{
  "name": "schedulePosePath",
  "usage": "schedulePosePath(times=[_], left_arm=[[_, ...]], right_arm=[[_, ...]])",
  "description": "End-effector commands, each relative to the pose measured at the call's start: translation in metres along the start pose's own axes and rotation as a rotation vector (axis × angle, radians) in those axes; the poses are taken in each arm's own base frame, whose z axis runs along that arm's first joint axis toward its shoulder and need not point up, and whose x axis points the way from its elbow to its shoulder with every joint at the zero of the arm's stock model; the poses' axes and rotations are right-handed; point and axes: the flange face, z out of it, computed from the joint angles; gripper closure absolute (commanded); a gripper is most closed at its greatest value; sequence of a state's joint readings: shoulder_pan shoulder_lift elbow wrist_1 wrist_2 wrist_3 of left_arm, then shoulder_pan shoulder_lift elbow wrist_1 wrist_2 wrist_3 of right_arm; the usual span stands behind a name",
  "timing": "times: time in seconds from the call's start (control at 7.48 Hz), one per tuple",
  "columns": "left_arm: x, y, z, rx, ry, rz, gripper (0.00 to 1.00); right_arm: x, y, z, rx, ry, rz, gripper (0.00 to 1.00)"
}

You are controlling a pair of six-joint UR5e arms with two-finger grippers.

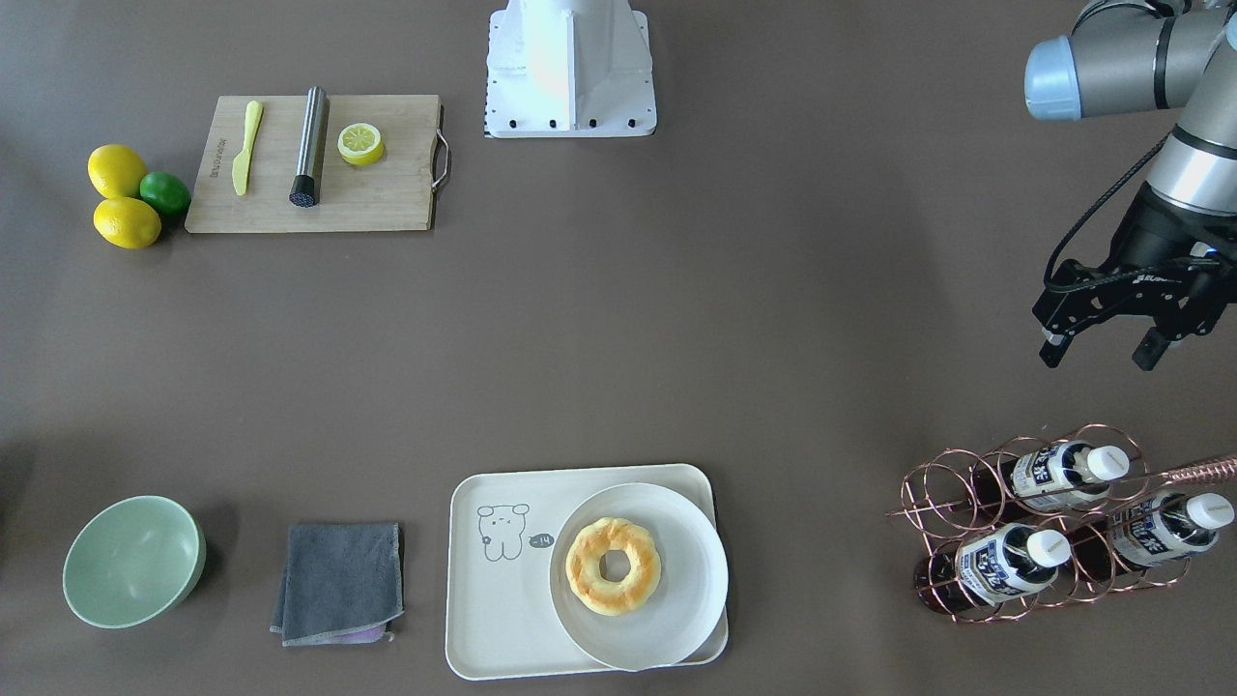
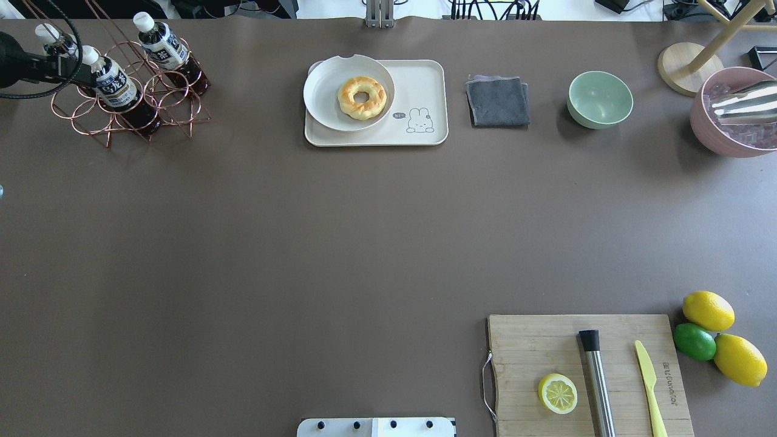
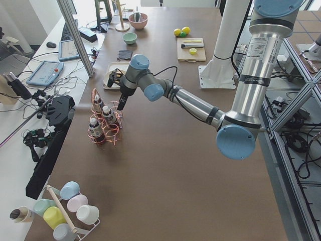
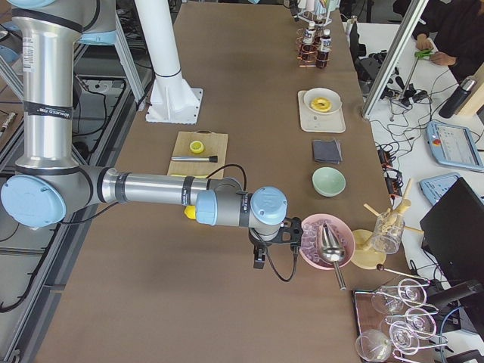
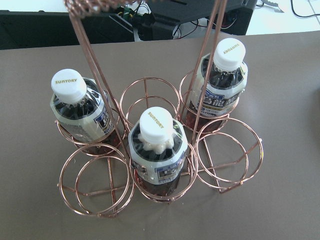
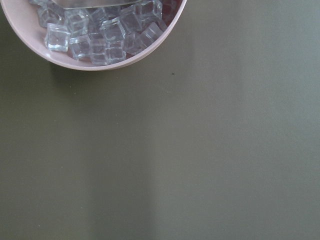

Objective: Place tea on tray
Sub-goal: 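Move the left gripper over the copper rack and grasp a tea bottle cap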

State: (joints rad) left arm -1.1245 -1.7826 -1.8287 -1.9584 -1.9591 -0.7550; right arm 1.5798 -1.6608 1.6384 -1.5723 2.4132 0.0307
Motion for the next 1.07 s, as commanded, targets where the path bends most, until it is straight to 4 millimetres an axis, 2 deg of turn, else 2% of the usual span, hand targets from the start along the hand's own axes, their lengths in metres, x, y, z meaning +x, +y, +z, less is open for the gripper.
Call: schedulePosePath(times=[0.0,0.27,0.53,0.67,0.8,0.94], left_arm=[[0.012,-0.027,0.023,0.016,-0.022,0.004,0.02],[0.011,-0.029,0.028,0.011,-0.027,0.007,0.15],[0.009,-0.036,0.043,0.000,-0.039,0.008,0.18],[0.002,-0.040,0.055,0.005,-0.039,0.006,0.21],[-0.001,-0.053,0.062,0.017,-0.039,0.005,0.22],[-0.002,-0.054,0.065,0.013,-0.041,0.004,0.24]], right_arm=[[0.000,0.000,0.000,0.000,0.000,0.001,0.00],[0.002,0.002,0.002,-0.003,0.000,0.004,0.00],[0.001,0.002,0.001,-0.002,0.000,0.003,0.00],[0.001,0.002,0.001,-0.001,0.000,0.002,0.00],[0.001,0.002,0.001,-0.001,0.000,0.002,0.00],[0.000,0.001,0.000,0.001,0.000,-0.001,0.00]])
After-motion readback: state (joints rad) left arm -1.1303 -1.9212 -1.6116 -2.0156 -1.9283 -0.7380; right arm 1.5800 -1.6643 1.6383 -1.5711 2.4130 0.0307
